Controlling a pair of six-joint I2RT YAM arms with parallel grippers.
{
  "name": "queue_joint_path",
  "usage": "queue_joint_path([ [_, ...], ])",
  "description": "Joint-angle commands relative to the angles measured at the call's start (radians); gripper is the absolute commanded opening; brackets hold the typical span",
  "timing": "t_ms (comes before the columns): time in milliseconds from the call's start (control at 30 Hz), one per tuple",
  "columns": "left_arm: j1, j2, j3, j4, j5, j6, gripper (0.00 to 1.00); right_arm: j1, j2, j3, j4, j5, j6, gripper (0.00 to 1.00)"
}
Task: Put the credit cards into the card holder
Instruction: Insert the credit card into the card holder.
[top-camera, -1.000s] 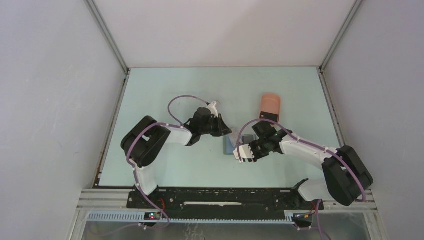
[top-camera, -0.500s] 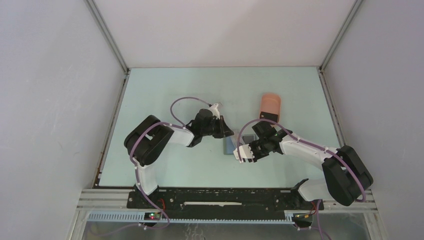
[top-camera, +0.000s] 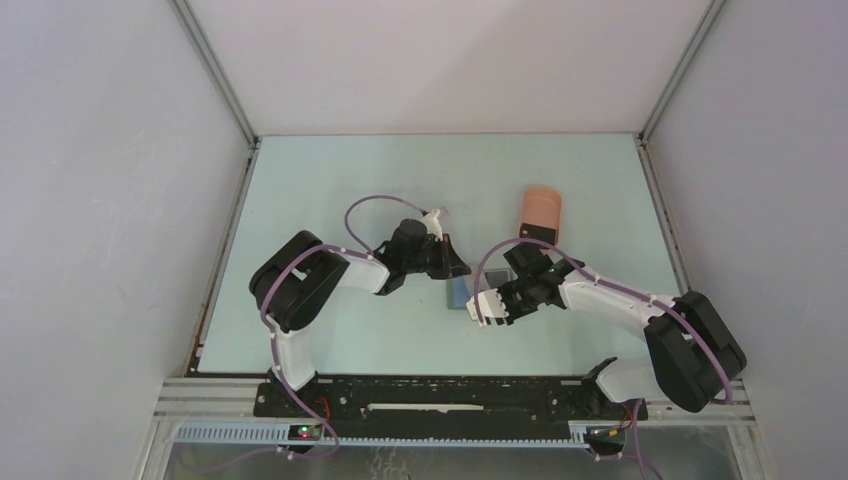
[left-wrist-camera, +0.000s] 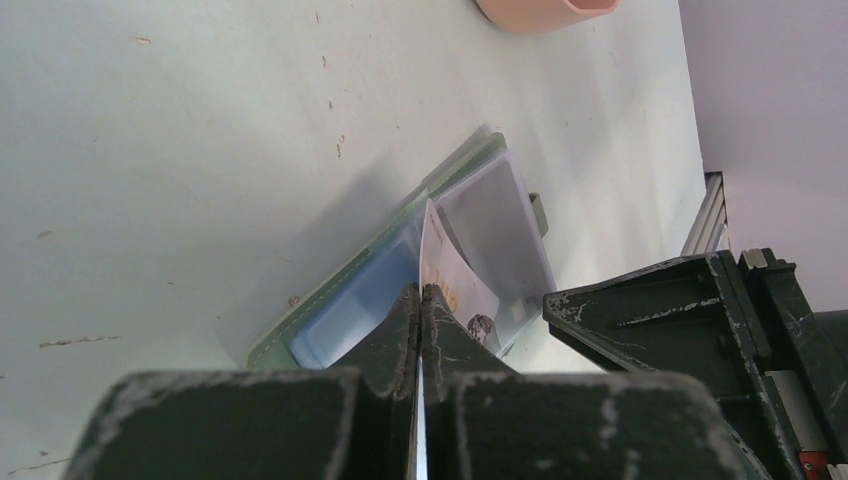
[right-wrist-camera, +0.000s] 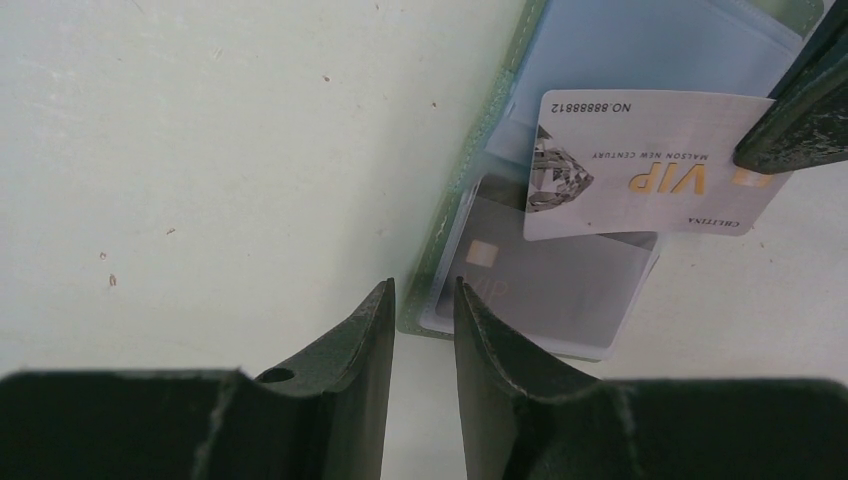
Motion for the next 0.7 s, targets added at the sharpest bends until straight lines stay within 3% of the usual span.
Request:
queue_joint_path([
  [0,-0.013,0.023,0.017,-0.027,0.023,0.009,0.0,0.009,-0.031,0.025,-0.002,-0.005,0.012,0.37],
  [667,-0.012,0.042,0.06,-0.1,0.06,0.015,0.0,0.016,-0.036,0.026,0.007,0.003,0.022,0.44],
])
